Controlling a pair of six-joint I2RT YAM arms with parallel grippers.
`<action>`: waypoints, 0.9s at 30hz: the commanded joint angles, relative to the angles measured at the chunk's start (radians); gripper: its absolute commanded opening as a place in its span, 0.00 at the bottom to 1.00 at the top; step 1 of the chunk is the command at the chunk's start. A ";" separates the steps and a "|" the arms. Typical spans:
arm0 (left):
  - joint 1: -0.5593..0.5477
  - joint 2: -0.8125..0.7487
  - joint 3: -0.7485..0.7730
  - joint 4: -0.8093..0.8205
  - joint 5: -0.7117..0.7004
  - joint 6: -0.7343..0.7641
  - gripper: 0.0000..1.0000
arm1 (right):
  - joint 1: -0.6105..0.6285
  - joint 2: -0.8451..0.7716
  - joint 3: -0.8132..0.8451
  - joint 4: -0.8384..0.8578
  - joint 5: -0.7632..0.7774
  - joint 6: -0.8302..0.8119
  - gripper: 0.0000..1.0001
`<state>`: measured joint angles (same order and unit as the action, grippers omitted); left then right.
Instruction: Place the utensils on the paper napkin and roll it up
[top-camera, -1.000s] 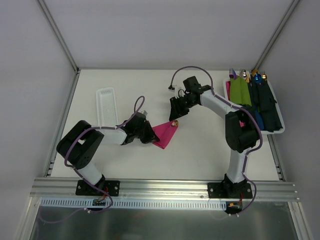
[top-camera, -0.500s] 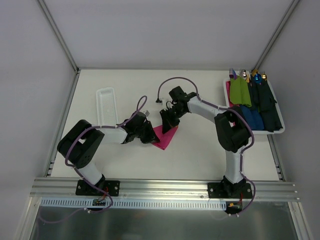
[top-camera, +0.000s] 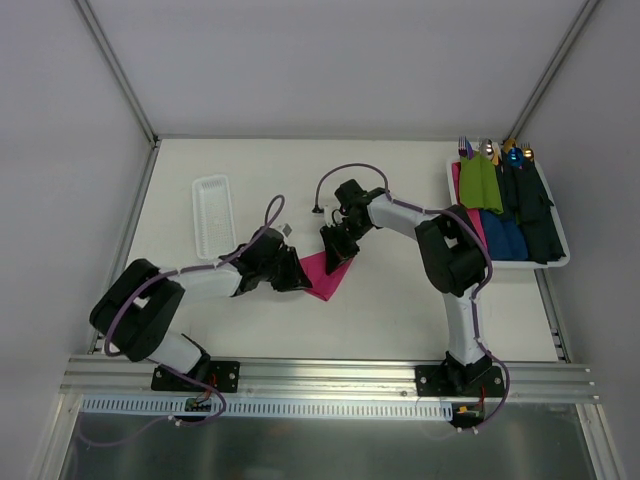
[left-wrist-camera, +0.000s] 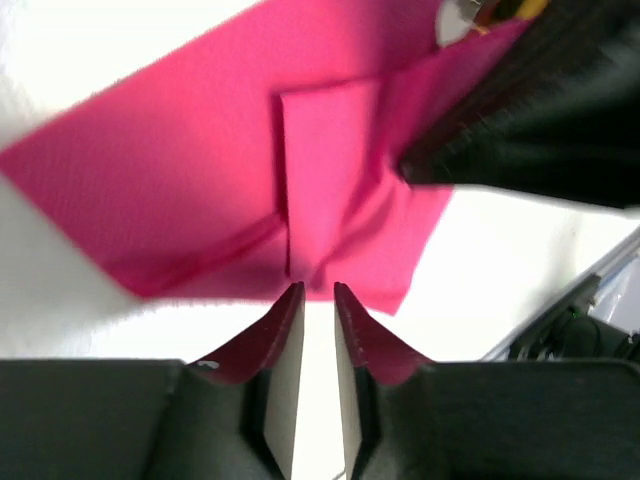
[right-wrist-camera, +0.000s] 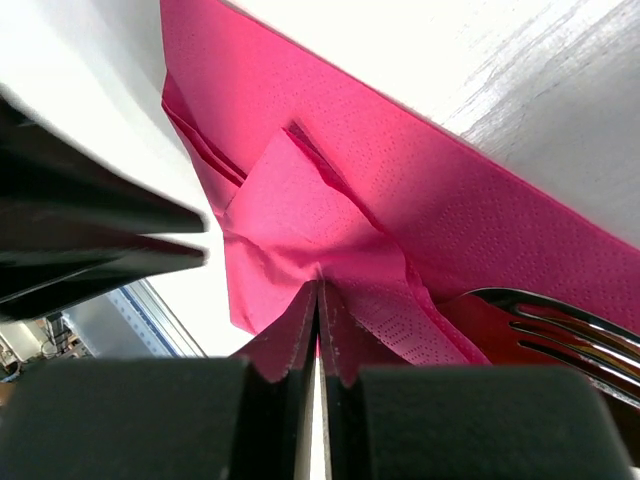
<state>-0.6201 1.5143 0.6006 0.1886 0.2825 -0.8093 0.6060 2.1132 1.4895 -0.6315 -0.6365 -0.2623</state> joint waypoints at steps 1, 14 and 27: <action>0.003 -0.147 -0.038 -0.018 -0.039 0.047 0.20 | 0.011 0.056 -0.003 -0.040 0.127 -0.005 0.04; -0.026 -0.100 -0.062 0.194 -0.009 -0.116 0.25 | 0.015 0.057 -0.008 -0.043 0.136 0.001 0.02; -0.049 0.144 -0.081 0.229 -0.078 -0.272 0.13 | 0.015 0.048 -0.028 -0.046 0.123 0.012 0.02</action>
<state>-0.6617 1.6119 0.5358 0.4480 0.2638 -1.0473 0.6083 2.1181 1.4952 -0.6357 -0.6163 -0.2283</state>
